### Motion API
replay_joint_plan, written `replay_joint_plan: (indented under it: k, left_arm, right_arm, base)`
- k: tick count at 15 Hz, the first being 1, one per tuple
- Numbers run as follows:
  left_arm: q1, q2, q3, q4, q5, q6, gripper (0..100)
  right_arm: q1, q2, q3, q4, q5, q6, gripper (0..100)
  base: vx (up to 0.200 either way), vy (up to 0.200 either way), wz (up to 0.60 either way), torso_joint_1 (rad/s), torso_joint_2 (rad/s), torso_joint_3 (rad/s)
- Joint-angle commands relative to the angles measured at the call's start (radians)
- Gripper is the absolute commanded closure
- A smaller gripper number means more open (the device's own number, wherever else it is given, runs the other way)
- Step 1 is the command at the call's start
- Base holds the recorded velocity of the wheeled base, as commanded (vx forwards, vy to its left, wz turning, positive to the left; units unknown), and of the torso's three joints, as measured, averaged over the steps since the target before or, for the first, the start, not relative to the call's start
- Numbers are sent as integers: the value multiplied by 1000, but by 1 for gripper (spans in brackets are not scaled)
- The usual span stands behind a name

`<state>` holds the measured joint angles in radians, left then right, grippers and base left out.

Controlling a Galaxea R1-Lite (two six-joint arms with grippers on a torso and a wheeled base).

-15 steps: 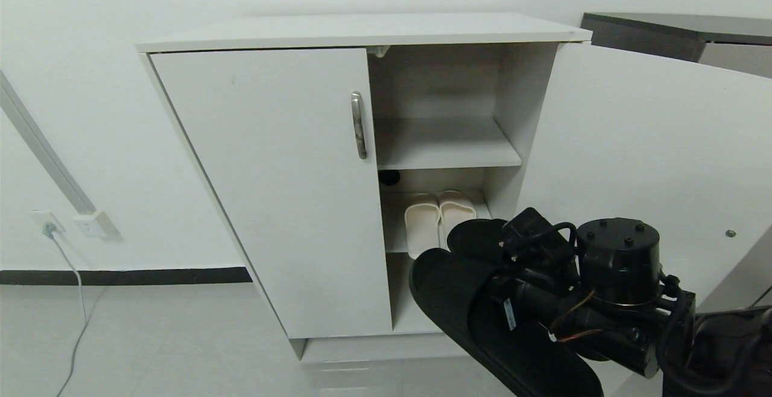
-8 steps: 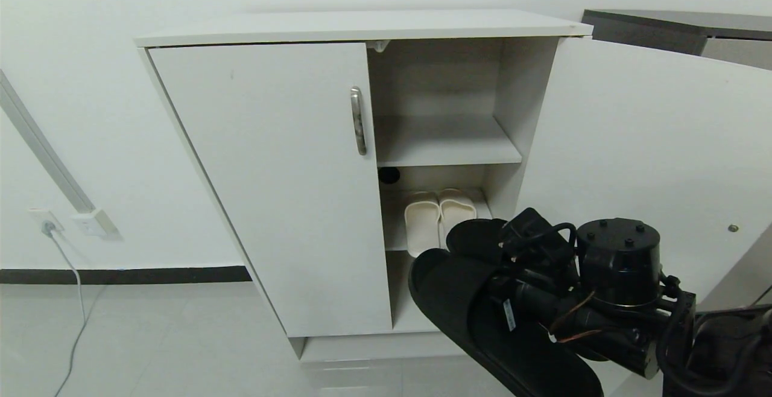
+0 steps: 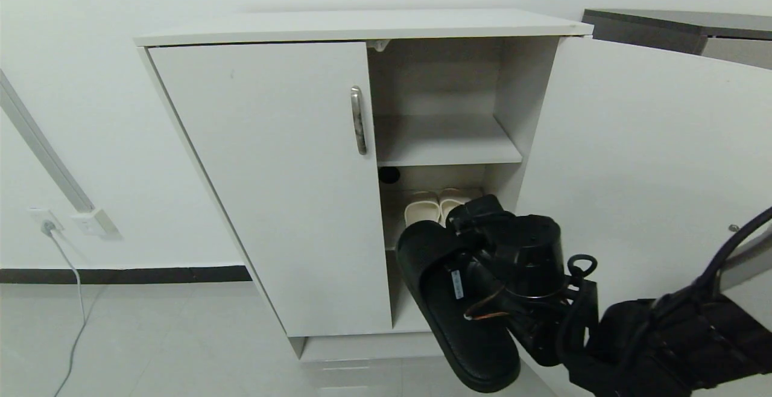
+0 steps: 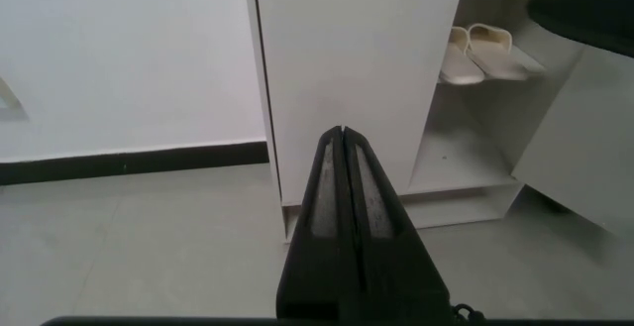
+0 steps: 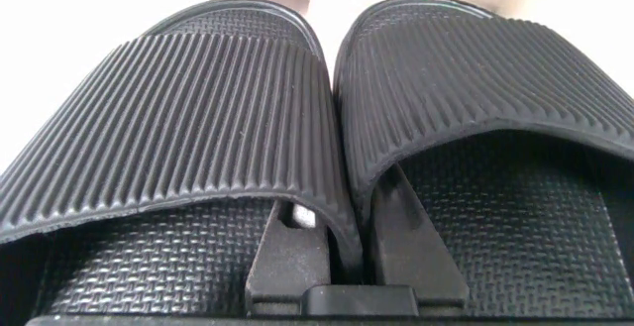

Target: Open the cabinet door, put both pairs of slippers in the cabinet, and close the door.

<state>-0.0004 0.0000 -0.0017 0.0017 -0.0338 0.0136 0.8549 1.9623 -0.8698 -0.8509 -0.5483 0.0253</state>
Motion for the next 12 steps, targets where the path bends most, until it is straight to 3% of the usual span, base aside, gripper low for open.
replay_joint_plan:
  k: [1, 5, 12]
  left_arm:
    - [-1, 2, 0, 0, 0, 0, 100]
    - [0, 0, 0, 0, 0, 0, 100]
    - [-1, 0, 0, 0, 0, 0, 100]
  right_arm:
    - [36, 87, -163, 96, -99, 44, 100]
    - [23, 79, -417, 335, -286, 119, 100]
    - [-7, 79, -614, 478, -291, 105, 100]
  base:
    - [0, 0, 0, 0, 0, 0]
    - [0, 0, 0, 0, 0, 0]
    - [0, 0, 0, 0, 0, 0]
